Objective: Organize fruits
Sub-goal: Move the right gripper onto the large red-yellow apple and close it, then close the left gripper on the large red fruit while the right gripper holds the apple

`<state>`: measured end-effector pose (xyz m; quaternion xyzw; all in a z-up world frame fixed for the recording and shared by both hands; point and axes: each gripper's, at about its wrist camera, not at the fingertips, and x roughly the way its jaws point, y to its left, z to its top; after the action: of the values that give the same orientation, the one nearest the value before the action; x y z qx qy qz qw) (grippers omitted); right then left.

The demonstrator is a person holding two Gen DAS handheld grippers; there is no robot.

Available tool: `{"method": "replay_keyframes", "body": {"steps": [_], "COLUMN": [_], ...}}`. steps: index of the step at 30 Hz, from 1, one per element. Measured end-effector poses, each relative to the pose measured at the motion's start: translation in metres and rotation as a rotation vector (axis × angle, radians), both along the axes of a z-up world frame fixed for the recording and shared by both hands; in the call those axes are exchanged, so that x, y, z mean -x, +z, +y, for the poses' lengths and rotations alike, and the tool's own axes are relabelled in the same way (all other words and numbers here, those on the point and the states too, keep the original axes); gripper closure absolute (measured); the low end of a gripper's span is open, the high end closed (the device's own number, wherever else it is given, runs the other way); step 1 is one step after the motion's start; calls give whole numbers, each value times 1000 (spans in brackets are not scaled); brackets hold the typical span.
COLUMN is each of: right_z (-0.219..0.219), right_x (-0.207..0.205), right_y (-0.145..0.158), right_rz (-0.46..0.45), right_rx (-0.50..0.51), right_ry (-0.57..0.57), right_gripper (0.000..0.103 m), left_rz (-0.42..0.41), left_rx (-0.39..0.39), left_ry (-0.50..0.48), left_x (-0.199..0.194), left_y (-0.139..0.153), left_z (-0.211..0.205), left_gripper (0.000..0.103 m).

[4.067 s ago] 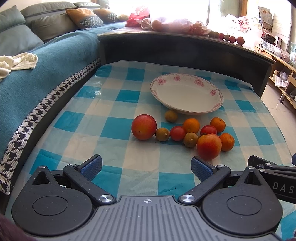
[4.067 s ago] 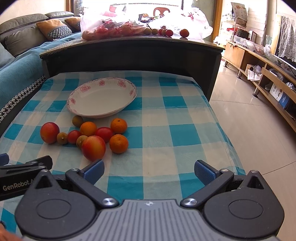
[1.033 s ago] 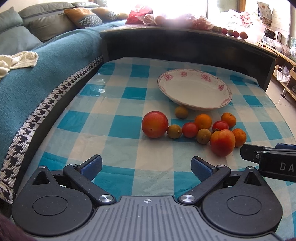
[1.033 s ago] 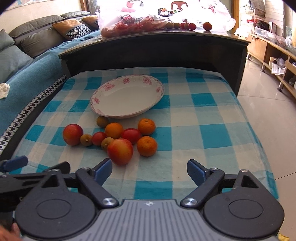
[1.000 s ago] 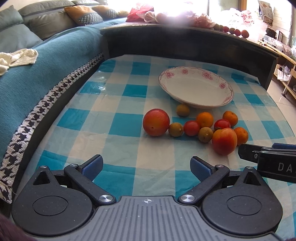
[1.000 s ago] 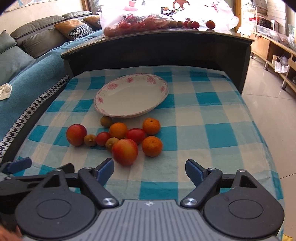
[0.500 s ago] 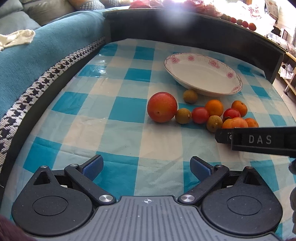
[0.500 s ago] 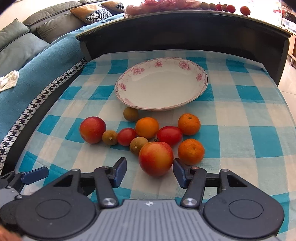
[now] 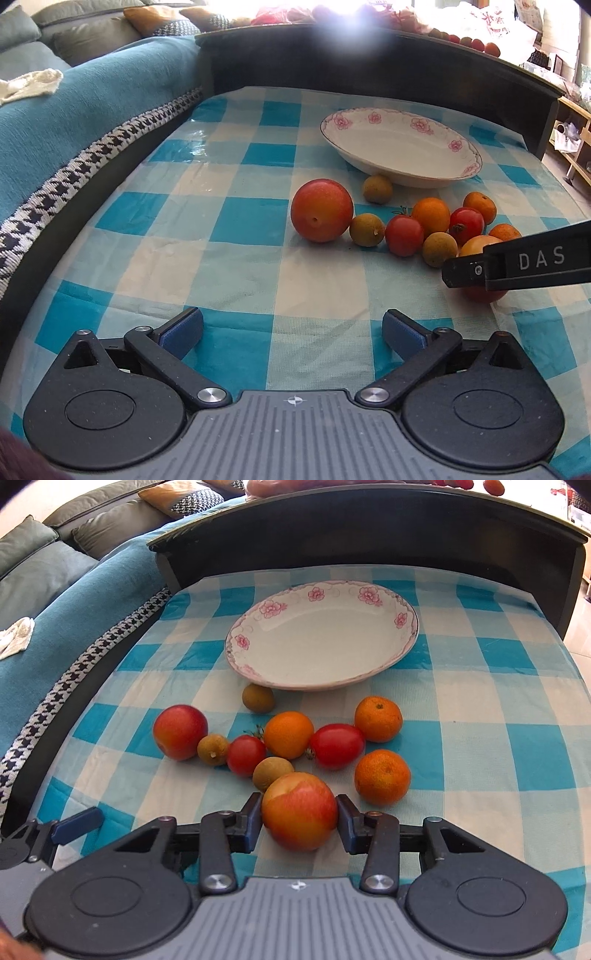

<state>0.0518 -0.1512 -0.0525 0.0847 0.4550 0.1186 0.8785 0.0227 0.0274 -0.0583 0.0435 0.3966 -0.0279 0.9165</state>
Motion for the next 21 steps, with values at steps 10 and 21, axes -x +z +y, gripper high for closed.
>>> {"method": "replay_keyframes", "body": {"steps": [10,21], "right_z": [-14,-21], "right_x": [18,20], "right_y": [5,2], "right_rz": [29,46], "right_rx": [-20,-35], "right_ry": [-5,-15], "right_gripper": [61,60], "left_rz": [26,-45], "left_rx": [80,-15], "left_ry": [-26,-241], "left_x": [-13,-62], "left_y": [18,29], "left_z": [10,-4], "left_gripper": [7,27]}}
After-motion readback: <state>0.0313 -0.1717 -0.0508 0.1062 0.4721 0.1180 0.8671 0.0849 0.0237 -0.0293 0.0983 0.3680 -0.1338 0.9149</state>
